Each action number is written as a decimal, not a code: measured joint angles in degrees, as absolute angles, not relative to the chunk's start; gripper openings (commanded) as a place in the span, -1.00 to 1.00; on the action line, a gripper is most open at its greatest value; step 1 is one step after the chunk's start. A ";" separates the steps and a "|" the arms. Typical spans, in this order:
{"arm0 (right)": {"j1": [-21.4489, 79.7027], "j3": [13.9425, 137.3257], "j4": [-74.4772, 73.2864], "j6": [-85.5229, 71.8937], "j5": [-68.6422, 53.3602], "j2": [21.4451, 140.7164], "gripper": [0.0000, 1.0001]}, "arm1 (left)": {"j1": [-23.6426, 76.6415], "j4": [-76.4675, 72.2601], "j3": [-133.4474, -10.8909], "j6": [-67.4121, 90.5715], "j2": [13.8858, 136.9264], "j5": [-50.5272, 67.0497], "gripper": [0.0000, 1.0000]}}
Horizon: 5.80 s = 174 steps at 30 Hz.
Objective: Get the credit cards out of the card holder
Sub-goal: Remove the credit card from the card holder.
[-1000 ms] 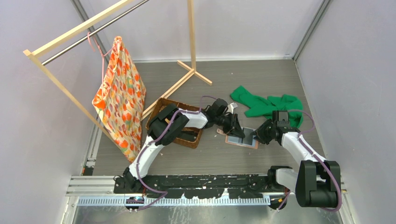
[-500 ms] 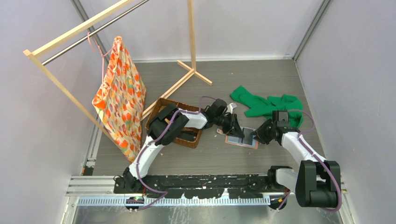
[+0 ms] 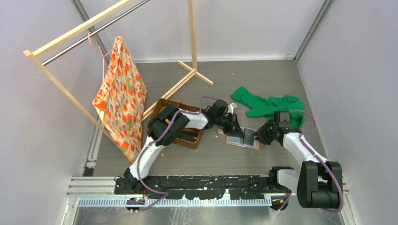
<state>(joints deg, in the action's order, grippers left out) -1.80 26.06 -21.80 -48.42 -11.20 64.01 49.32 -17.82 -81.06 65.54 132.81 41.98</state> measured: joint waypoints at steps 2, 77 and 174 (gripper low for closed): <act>-1.80 26.06 -21.85 -48.42 -11.16 63.99 -0.33 | 49.32 -17.82 -81.06 65.54 132.81 42.02 -0.99; -4.64 26.35 -25.61 -48.42 -7.64 61.93 -0.31 | 50.22 -15.49 -82.15 62.61 132.79 43.11 -0.99; -4.99 25.32 -20.97 -48.53 -9.56 63.77 -0.32 | 50.06 -4.05 -90.45 56.34 134.85 47.44 -0.49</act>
